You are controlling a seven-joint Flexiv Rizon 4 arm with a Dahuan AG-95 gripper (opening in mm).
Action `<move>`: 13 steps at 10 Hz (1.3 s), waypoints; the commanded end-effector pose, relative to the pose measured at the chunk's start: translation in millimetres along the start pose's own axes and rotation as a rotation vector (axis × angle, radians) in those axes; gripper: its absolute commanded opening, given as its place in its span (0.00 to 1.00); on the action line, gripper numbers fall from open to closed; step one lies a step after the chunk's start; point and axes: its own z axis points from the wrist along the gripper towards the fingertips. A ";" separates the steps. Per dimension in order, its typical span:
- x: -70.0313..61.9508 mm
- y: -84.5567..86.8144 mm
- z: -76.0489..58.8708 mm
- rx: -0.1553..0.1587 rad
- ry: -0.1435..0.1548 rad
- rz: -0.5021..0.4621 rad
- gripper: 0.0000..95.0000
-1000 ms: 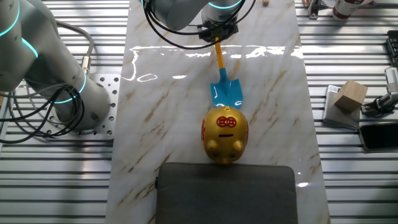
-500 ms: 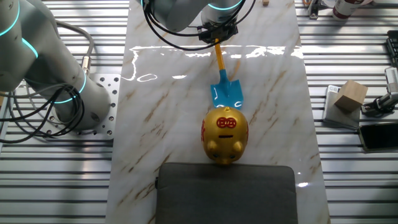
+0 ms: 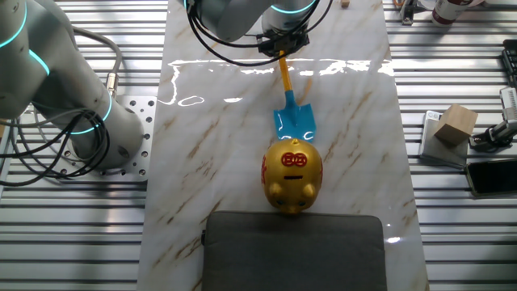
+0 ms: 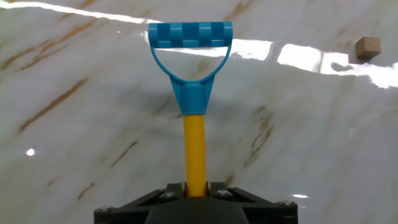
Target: Use a shovel to scoop up an object
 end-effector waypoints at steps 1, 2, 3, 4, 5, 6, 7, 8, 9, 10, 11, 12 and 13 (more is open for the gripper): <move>0.0 2.3 -2.3 -0.001 -0.007 0.005 0.00; -0.1 2.8 -3.2 0.000 -0.011 0.008 0.00; -0.3 2.8 -3.5 0.002 -0.012 0.012 0.00; -0.5 2.7 -3.9 0.005 -0.022 0.017 0.00; -0.8 2.7 -4.4 0.005 -0.022 0.015 0.00; -1.0 2.7 -4.7 0.007 -0.027 0.016 0.00; -2.1 2.1 -5.8 0.010 -0.033 0.019 0.00; -5.1 0.0 -7.3 0.010 -0.030 0.015 0.00; -8.7 -1.9 -8.4 0.012 -0.029 0.010 0.00; -11.5 -3.0 -8.1 0.015 -0.031 0.008 0.00; -14.1 -4.3 -7.0 0.016 -0.040 0.012 0.00; -17.1 -5.8 -5.9 0.018 -0.046 0.018 0.00; -19.7 -6.6 -5.8 0.018 -0.047 0.021 0.00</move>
